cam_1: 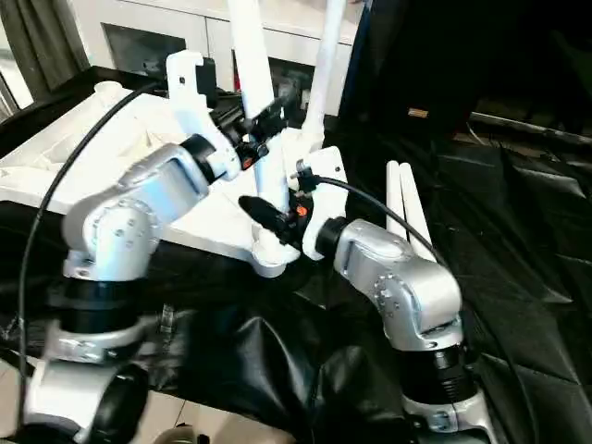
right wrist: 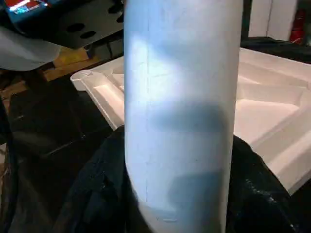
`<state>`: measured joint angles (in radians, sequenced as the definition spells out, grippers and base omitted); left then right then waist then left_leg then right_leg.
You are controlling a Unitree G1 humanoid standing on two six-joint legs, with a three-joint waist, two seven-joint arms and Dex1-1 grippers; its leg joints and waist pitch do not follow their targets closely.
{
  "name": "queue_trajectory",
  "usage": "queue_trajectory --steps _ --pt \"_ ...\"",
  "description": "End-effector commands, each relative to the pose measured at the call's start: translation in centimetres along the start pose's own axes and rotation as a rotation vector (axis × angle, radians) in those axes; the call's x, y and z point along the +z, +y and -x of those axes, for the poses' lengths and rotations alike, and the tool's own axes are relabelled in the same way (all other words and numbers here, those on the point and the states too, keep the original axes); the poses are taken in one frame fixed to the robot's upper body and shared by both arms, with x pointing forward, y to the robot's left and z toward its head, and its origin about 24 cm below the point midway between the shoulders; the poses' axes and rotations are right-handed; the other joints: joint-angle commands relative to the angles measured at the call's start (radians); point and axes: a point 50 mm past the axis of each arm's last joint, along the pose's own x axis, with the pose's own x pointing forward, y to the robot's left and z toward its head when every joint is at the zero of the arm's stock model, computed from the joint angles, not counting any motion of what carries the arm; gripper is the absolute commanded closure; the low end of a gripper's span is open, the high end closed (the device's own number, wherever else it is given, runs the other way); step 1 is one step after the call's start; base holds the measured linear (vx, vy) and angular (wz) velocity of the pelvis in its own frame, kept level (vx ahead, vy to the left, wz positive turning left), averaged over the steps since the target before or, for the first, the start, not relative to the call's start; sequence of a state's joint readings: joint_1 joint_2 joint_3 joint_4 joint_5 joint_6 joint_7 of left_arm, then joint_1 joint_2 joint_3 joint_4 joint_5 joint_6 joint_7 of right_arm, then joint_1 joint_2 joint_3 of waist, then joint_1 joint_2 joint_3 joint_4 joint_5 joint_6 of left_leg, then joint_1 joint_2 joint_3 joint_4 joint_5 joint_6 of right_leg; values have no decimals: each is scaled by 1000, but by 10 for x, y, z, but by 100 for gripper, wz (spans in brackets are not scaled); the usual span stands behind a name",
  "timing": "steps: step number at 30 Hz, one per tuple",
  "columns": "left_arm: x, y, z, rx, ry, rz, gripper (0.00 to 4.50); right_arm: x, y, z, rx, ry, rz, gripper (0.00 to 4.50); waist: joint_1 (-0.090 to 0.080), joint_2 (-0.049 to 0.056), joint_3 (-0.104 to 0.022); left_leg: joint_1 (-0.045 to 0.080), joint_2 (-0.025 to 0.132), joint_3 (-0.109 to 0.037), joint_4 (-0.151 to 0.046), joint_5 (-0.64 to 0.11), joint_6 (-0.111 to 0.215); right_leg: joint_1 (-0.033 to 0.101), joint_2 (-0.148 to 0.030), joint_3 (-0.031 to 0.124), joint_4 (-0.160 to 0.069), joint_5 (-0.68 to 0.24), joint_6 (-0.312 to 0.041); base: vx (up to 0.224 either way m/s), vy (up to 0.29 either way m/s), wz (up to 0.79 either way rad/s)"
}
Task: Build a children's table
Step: Pick table leg
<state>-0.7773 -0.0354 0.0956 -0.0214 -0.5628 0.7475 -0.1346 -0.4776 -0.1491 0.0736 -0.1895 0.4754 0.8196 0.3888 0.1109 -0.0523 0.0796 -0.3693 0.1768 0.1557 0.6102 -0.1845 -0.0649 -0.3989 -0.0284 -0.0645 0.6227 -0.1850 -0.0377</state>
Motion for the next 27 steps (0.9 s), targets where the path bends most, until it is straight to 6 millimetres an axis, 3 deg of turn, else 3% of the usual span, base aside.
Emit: queue_trajectory --steps 1,4,8,9,12,14,16,18,23,25,26,27 --pt "2 5 -1 50 -20 8 247 16 5 -2 16 -71 35 259 -3 10 -75 5 44 -14 -67 -120 -24 62 -104 61 -86 -228 -68 0 0 0" --pt "6 1 -2 19 -40 26 261 16 3 -1 -3 -74 48 259 -3 12 -83 6 45 -16 -65 -109 -25 64 -103 60 -81 -205 -70 0 0 0" --pt "6 -8 -3 -45 -49 68 264 15 1 0 -4 -76 36 259 -2 15 -83 5 44 -15 -64 -101 -23 65 -104 60 -80 -177 -81 0 0 0" --pt "6 -10 -3 -59 -46 73 264 15 2 1 3 -77 28 203 -4 9 -83 5 45 -14 -64 -103 -23 65 -103 60 -81 -178 -81 0 0 0" --pt "4 -14 -2 -103 -39 87 264 15 2 3 31 -77 7 183 -3 6 -83 5 44 -13 -63 -103 -19 66 -105 61 -78 -180 -85 0 0 0" --pt "4 -16 0 -178 -28 103 264 15 4 8 106 -50 -26 155 0 -2 -82 5 44 -11 -63 -99 -8 65 -104 60 -81 -191 -81 0 0 0" --pt "4 -16 1 -189 -26 103 264 15 4 9 118 -44 -31 143 2 4 -82 5 44 -12 -63 -88 -4 64 -103 61 -79 -185 -79 0 0 0" --pt "5 -17 5 -285 2 87 264 13 3 18 218 10 -67 131 1 -5 -78 6 42 -10 -64 -92 4 64 -103 60 -83 -204 -74 0 0 0" --pt "12 -23 20 -591 62 89 265 11 2 44 444 97 -139 131 8 4 -75 5 42 -10 -63 -83 14 62 -105 60 -86 -239 -71 0 0 0" --pt "14 -25 23 -652 66 91 265 11 3 47 473 109 -142 131 8 2 -76 4 42 -9 -63 -78 14 64 -106 60 -87 -250 -74 0 0 0" --pt "17 -30 30 -766 82 85 265 11 6 51 514 128 -144 131 8 9 -77 4 43 -11 -63 -83 9 63 -106 58 -87 -258 -82 0 0 0" --pt "17 -31 30 -779 85 84 265 11 6 51 519 130 -144 131 7 6 -77 4 42 -11 -63 -86 8 64 -106 57 -89 -264 -82 0 0 0"
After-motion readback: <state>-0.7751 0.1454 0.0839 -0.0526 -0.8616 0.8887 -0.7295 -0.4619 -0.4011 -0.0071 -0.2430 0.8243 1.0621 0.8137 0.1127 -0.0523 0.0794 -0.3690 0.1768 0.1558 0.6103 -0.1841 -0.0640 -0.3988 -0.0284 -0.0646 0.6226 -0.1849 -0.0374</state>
